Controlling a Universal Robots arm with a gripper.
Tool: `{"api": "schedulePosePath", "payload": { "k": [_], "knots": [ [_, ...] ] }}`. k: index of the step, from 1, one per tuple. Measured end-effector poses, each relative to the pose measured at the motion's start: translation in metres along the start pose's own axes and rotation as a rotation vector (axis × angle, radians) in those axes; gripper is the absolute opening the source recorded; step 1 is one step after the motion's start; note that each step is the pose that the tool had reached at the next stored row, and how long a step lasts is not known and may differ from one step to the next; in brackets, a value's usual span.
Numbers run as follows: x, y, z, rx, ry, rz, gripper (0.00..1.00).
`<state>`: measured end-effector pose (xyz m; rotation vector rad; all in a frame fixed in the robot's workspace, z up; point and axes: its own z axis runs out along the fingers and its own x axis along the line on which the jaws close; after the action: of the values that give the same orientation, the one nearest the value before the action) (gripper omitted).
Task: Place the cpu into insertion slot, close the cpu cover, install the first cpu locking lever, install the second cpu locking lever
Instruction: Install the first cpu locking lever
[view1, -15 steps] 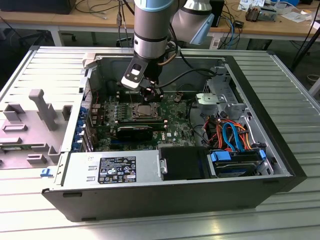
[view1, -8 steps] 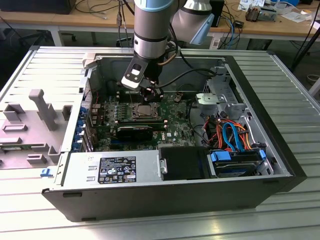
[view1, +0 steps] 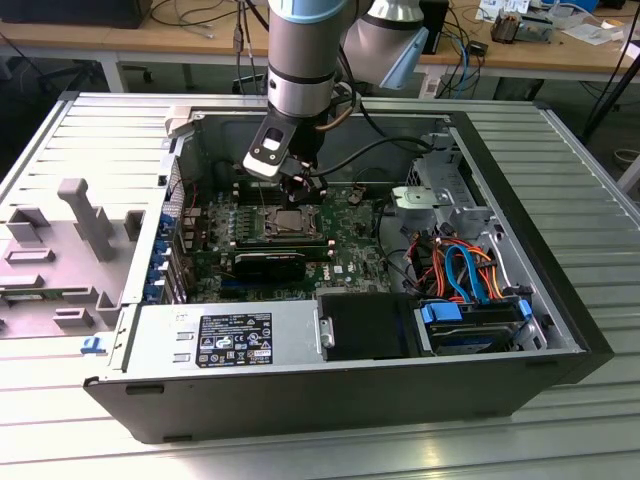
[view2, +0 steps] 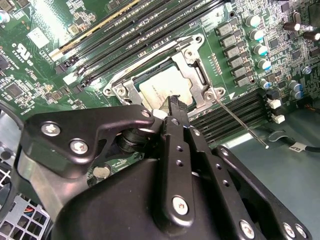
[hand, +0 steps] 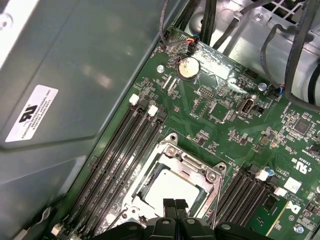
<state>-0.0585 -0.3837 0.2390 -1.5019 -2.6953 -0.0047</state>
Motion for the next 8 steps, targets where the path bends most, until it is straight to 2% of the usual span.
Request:
{"api": "schedulePosePath", "payload": {
  "k": [8],
  "knots": [
    [0.0, 0.0, 0.0, 0.001, -0.0005, -0.02, 0.11]
  ]
}}
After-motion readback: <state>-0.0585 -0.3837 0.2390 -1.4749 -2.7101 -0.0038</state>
